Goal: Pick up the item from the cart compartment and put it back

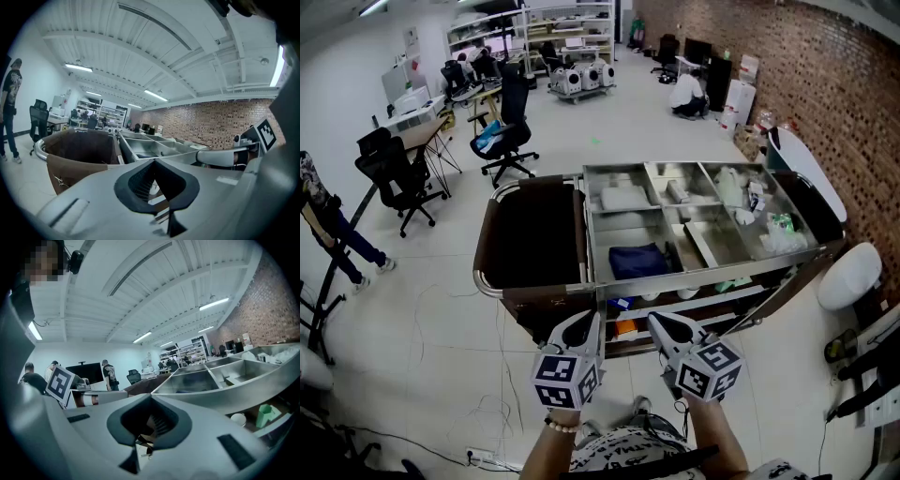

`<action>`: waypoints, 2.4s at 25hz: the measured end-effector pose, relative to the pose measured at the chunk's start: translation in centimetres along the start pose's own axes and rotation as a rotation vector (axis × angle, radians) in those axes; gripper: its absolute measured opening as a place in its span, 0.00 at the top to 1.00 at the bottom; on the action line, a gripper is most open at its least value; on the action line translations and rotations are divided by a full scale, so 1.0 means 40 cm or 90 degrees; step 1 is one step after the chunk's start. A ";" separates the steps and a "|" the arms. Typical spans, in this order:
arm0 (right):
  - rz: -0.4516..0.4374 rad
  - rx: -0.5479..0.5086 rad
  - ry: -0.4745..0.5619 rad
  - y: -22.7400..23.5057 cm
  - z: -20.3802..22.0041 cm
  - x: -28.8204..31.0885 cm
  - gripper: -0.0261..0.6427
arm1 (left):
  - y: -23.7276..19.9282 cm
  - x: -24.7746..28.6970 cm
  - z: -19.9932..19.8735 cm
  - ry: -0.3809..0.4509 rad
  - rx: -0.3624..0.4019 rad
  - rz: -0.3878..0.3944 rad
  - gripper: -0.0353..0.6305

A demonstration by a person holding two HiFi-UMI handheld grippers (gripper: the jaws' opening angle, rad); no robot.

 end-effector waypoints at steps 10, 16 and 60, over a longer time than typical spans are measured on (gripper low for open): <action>0.020 -0.035 0.019 0.002 -0.053 0.021 0.94 | -0.010 0.004 -0.041 0.017 0.021 0.034 0.95; 0.029 -0.078 0.005 0.024 -0.137 0.049 0.93 | -0.010 0.005 -0.070 0.013 0.032 0.058 0.95; -0.025 -0.080 -0.576 0.726 -0.092 0.801 0.51 | -0.129 0.388 -0.227 -0.010 -0.015 -0.035 0.95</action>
Point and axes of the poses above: the fingertips, and each gripper's own axes: x forward along the fingers, y to its right, z out of its underside, the point moved 1 cm from there along -x, backward along the fingers, and after that the axes turned 10 degrees about -z, right-handed, at the moved point
